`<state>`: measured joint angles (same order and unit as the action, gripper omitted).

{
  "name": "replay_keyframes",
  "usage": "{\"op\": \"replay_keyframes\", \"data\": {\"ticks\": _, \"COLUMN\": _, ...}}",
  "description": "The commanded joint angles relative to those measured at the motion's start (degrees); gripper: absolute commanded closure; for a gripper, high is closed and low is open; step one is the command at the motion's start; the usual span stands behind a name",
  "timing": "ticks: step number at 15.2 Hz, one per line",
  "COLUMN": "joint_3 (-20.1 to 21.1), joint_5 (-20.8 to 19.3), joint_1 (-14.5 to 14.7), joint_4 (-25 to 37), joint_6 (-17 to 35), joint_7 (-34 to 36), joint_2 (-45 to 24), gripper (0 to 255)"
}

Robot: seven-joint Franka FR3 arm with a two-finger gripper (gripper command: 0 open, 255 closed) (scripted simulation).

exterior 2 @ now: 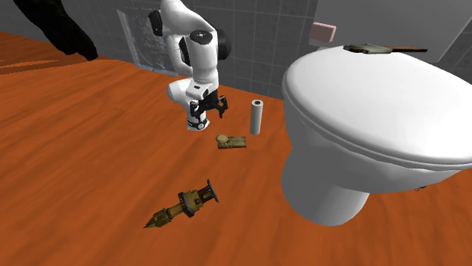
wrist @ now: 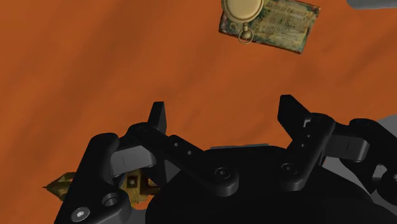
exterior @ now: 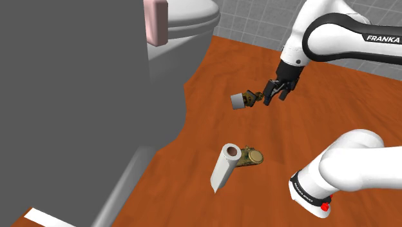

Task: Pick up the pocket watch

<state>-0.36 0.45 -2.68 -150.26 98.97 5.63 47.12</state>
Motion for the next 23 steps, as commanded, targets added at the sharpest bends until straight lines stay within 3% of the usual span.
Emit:
{"op": "replay_keyframes", "data": {"ticks": 1, "joint_3": 0.65, "joint_5": 1.41, "joint_1": -0.29, "joint_4": -3.16, "joint_6": 2.31, "joint_7": 2.60, "joint_2": -0.91, "gripper": 0}}
{"op": "replay_keyframes", "data": {"ticks": 8, "joint_3": 2.93, "joint_5": 7.32, "joint_1": -0.19, "joint_4": -12.91, "joint_6": 10.21, "joint_7": 10.79, "joint_2": -4.76, "gripper": 0}}
{"op": "replay_keyframes", "data": {"ticks": 14, "joint_3": 4.99, "joint_5": 14.61, "joint_1": 1.80, "joint_4": -19.71, "joint_6": 19.52, "joint_7": 16.86, "joint_2": -11.65, "gripper": 0}}
{"op": "replay_keyframes", "data": {"ticks": 23, "joint_3": 5.34, "joint_5": 16.88, "joint_1": 2.77, "joint_4": -22.06, "joint_6": 29.58, "joint_7": 15.23, "joint_2": -19.68, "gripper": 0}}
